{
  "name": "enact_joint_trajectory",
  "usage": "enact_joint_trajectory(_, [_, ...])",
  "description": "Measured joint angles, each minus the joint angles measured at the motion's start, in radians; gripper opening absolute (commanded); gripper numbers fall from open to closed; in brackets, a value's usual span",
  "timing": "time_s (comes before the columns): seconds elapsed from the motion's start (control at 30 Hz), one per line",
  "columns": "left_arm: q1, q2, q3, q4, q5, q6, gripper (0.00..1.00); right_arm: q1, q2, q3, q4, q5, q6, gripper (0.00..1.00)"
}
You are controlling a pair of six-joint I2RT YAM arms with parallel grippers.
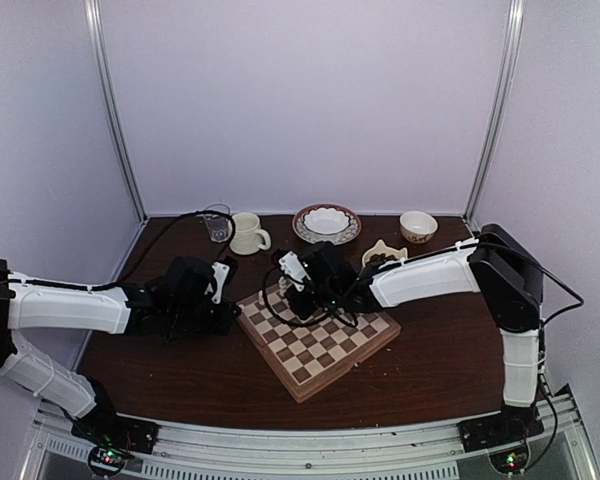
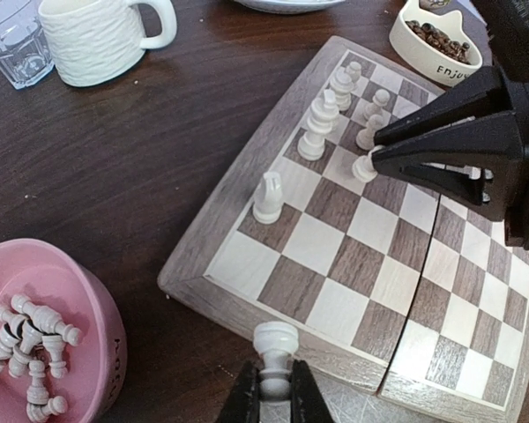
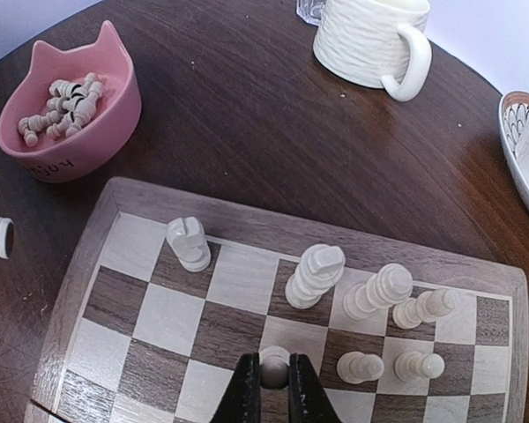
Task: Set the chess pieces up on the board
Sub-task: Place the pawn at e2.
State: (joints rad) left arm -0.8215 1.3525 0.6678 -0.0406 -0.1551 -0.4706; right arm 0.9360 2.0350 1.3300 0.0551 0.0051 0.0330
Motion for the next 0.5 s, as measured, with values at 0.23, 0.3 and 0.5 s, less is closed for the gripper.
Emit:
enact_joint_trajectory(0.23, [0.0, -0.002, 0.0, -0.014, 0.0, 0.0, 0.0, 0.0, 0.032, 0.018, -0.023, 0.0, -0.002, 0.07])
enact_joint_trajectory(0.3, [0.0, -0.004, 0.0, -0.015, 0.0, 0.0, 0.0, 0.0, 0.04, 0.027, -0.026, 0.001, -0.002, 0.07])
enact_joint_trajectory(0.5, [0.0, -0.01, 0.0, -0.015, 0.0, 0.0, 0.0, 0.0, 0.049, 0.04, -0.037, 0.004, -0.004, 0.08])
